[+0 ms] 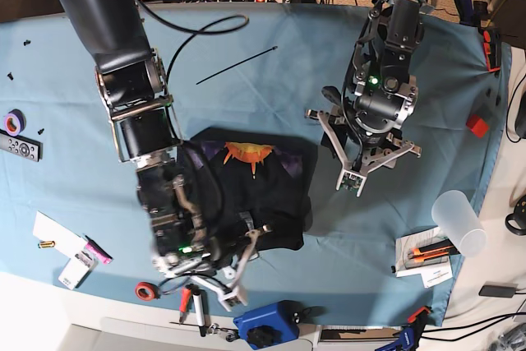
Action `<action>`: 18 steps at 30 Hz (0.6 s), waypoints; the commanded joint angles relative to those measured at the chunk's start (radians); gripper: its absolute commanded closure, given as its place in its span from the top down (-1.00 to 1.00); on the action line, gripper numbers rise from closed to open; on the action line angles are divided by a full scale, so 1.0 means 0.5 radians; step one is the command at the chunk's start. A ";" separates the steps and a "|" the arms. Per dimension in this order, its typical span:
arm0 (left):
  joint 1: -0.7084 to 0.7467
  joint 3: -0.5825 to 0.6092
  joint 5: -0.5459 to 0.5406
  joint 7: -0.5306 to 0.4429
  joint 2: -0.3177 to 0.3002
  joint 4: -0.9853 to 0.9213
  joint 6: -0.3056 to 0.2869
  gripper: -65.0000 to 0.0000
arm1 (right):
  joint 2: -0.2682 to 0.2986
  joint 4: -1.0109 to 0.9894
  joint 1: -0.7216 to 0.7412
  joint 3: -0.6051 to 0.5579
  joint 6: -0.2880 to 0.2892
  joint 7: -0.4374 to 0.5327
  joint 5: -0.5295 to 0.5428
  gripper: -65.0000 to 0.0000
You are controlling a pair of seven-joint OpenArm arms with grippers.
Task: Layout the t-shirt on the table in an organized manner, then fold the t-shirt properly
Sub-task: 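Smooth and square the flipped bundle with the right gripper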
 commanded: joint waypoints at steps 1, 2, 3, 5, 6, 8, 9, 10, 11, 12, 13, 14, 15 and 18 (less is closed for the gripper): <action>-0.028 -0.003 0.014 -0.043 0.005 0.035 0.002 -0.04 | -0.014 0.029 0.064 0.050 0.013 -0.008 -0.006 -0.19; -0.029 -0.003 0.014 -0.044 0.005 0.035 0.001 -0.04 | -0.014 0.029 0.049 0.086 0.031 -0.073 -0.011 -0.19; -0.029 -0.004 0.015 -0.047 0.005 0.035 0.001 -0.04 | -0.014 0.029 0.027 0.113 0.037 -0.116 -0.011 -0.21; -0.035 -0.004 0.022 -0.085 0.004 0.035 -0.002 -0.05 | -0.013 0.031 -0.042 0.151 0.034 -0.119 -0.007 -0.42; -0.041 -0.004 0.021 -0.116 0.005 0.035 -0.011 -0.10 | -0.013 0.031 -0.082 0.160 0.034 -0.109 0.008 -0.59; -0.047 -0.003 0.014 -0.198 0.005 0.035 -0.012 -0.39 | -0.012 0.031 -0.168 0.161 0.034 -0.075 0.013 -0.94; -0.050 -0.003 0.010 -0.232 0.005 0.035 -0.011 -0.60 | -0.012 0.031 -0.213 0.161 0.035 -0.050 0.013 -1.00; -0.050 -0.003 0.005 -0.258 0.005 0.035 -0.003 -0.81 | -0.012 0.031 -0.260 0.162 0.035 -0.023 0.010 -1.00; -0.050 -0.003 0.005 -0.273 0.005 0.035 0.005 -1.00 | -0.012 0.031 -0.307 0.162 0.034 0.011 -0.006 -1.00; -0.050 -0.003 0.006 -0.272 0.005 0.035 0.009 -1.00 | -0.013 0.031 -0.356 0.162 0.034 0.057 -0.041 -1.00; -0.050 -0.003 0.006 -0.271 0.005 0.035 0.011 -1.00 | -0.012 0.030 -0.406 0.162 0.035 0.115 -0.082 -1.00; -0.050 -0.003 0.006 -0.269 0.005 0.035 0.009 -1.00 | -0.012 0.030 -0.457 0.161 0.035 0.183 -0.142 -1.00; -0.050 -0.003 0.006 -0.269 0.005 0.035 0.010 -1.00 | -0.013 0.030 -0.507 0.161 0.035 0.249 -0.207 -1.00; -0.050 -0.003 0.006 -0.257 0.005 0.035 0.009 -1.00 | -0.013 0.031 -0.608 0.161 0.034 0.324 -0.340 -1.00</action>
